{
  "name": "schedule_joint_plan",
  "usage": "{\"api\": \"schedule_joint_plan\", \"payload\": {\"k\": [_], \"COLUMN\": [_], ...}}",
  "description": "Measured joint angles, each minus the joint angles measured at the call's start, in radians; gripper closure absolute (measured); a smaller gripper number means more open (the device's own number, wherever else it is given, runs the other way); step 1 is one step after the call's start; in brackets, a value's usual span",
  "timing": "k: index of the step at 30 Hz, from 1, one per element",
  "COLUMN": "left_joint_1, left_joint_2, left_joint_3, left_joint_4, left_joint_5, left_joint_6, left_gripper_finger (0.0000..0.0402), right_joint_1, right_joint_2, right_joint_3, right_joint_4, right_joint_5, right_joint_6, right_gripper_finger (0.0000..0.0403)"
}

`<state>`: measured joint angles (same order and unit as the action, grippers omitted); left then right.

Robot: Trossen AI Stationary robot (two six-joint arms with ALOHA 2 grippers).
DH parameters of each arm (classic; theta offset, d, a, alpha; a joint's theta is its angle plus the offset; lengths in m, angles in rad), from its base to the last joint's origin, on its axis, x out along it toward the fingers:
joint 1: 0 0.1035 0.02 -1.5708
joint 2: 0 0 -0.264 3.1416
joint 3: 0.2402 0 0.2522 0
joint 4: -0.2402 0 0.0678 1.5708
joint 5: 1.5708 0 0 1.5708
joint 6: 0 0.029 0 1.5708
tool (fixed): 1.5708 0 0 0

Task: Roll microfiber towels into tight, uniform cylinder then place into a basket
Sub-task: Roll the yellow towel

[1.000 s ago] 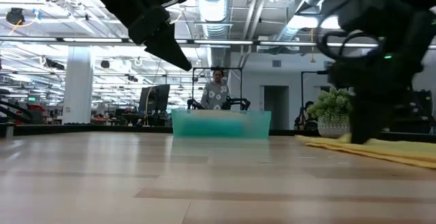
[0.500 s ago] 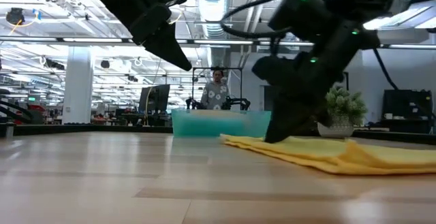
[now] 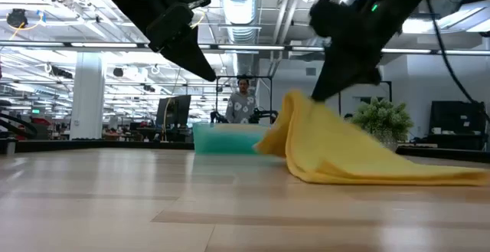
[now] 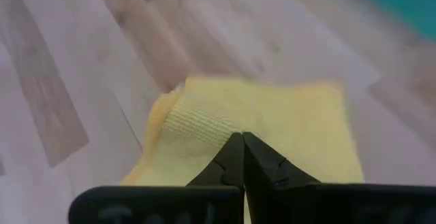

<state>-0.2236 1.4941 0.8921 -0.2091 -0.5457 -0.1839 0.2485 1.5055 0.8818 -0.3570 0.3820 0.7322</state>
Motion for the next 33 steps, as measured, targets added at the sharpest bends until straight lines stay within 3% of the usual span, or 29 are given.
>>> {"api": "schedule_joint_plan", "payload": {"k": [6, 12, 17, 21, 24, 33], "left_joint_1": [0.004, 0.023, 0.047, 0.062, 0.065, 0.065], "left_joint_2": [0.032, 0.044, 0.051, 0.065, 0.086, 0.097], "left_joint_3": [0.0, 0.0, 0.0, 0.0, 0.001, 0.0], "left_joint_4": [0.029, 0.047, 0.059, 0.082, 0.107, 0.16], "left_joint_5": [0.01, 0.009, 0.053, 0.143, 0.203, 0.226], "left_joint_6": [0.001, 0.003, 0.004, 0.007, 0.027, 0.086], "left_gripper_finger": [0.0279, 0.0253, 0.0251, 0.025, 0.025, 0.025], "right_joint_1": [0.039, 0.03, 0.024, 0.021, 0.015, -0.017], "right_joint_2": [-0.079, 0.071, 0.203, 0.256, 0.264, 0.266], "right_joint_3": [-0.041, -0.059, -0.057, -0.055, -0.053, -0.023], "right_joint_4": [-0.002, 0.033, 0.152, 0.202, 0.204, 0.175], "right_joint_5": [0.09, 0.09, 0.01, 0.007, -0.031, -0.086], "right_joint_6": [0.004, 0.068, 0.072, 0.072, 0.058, 0.016], "right_gripper_finger": [0.0383, 0.039, 0.0378, 0.0371, 0.037, 0.0344]}}
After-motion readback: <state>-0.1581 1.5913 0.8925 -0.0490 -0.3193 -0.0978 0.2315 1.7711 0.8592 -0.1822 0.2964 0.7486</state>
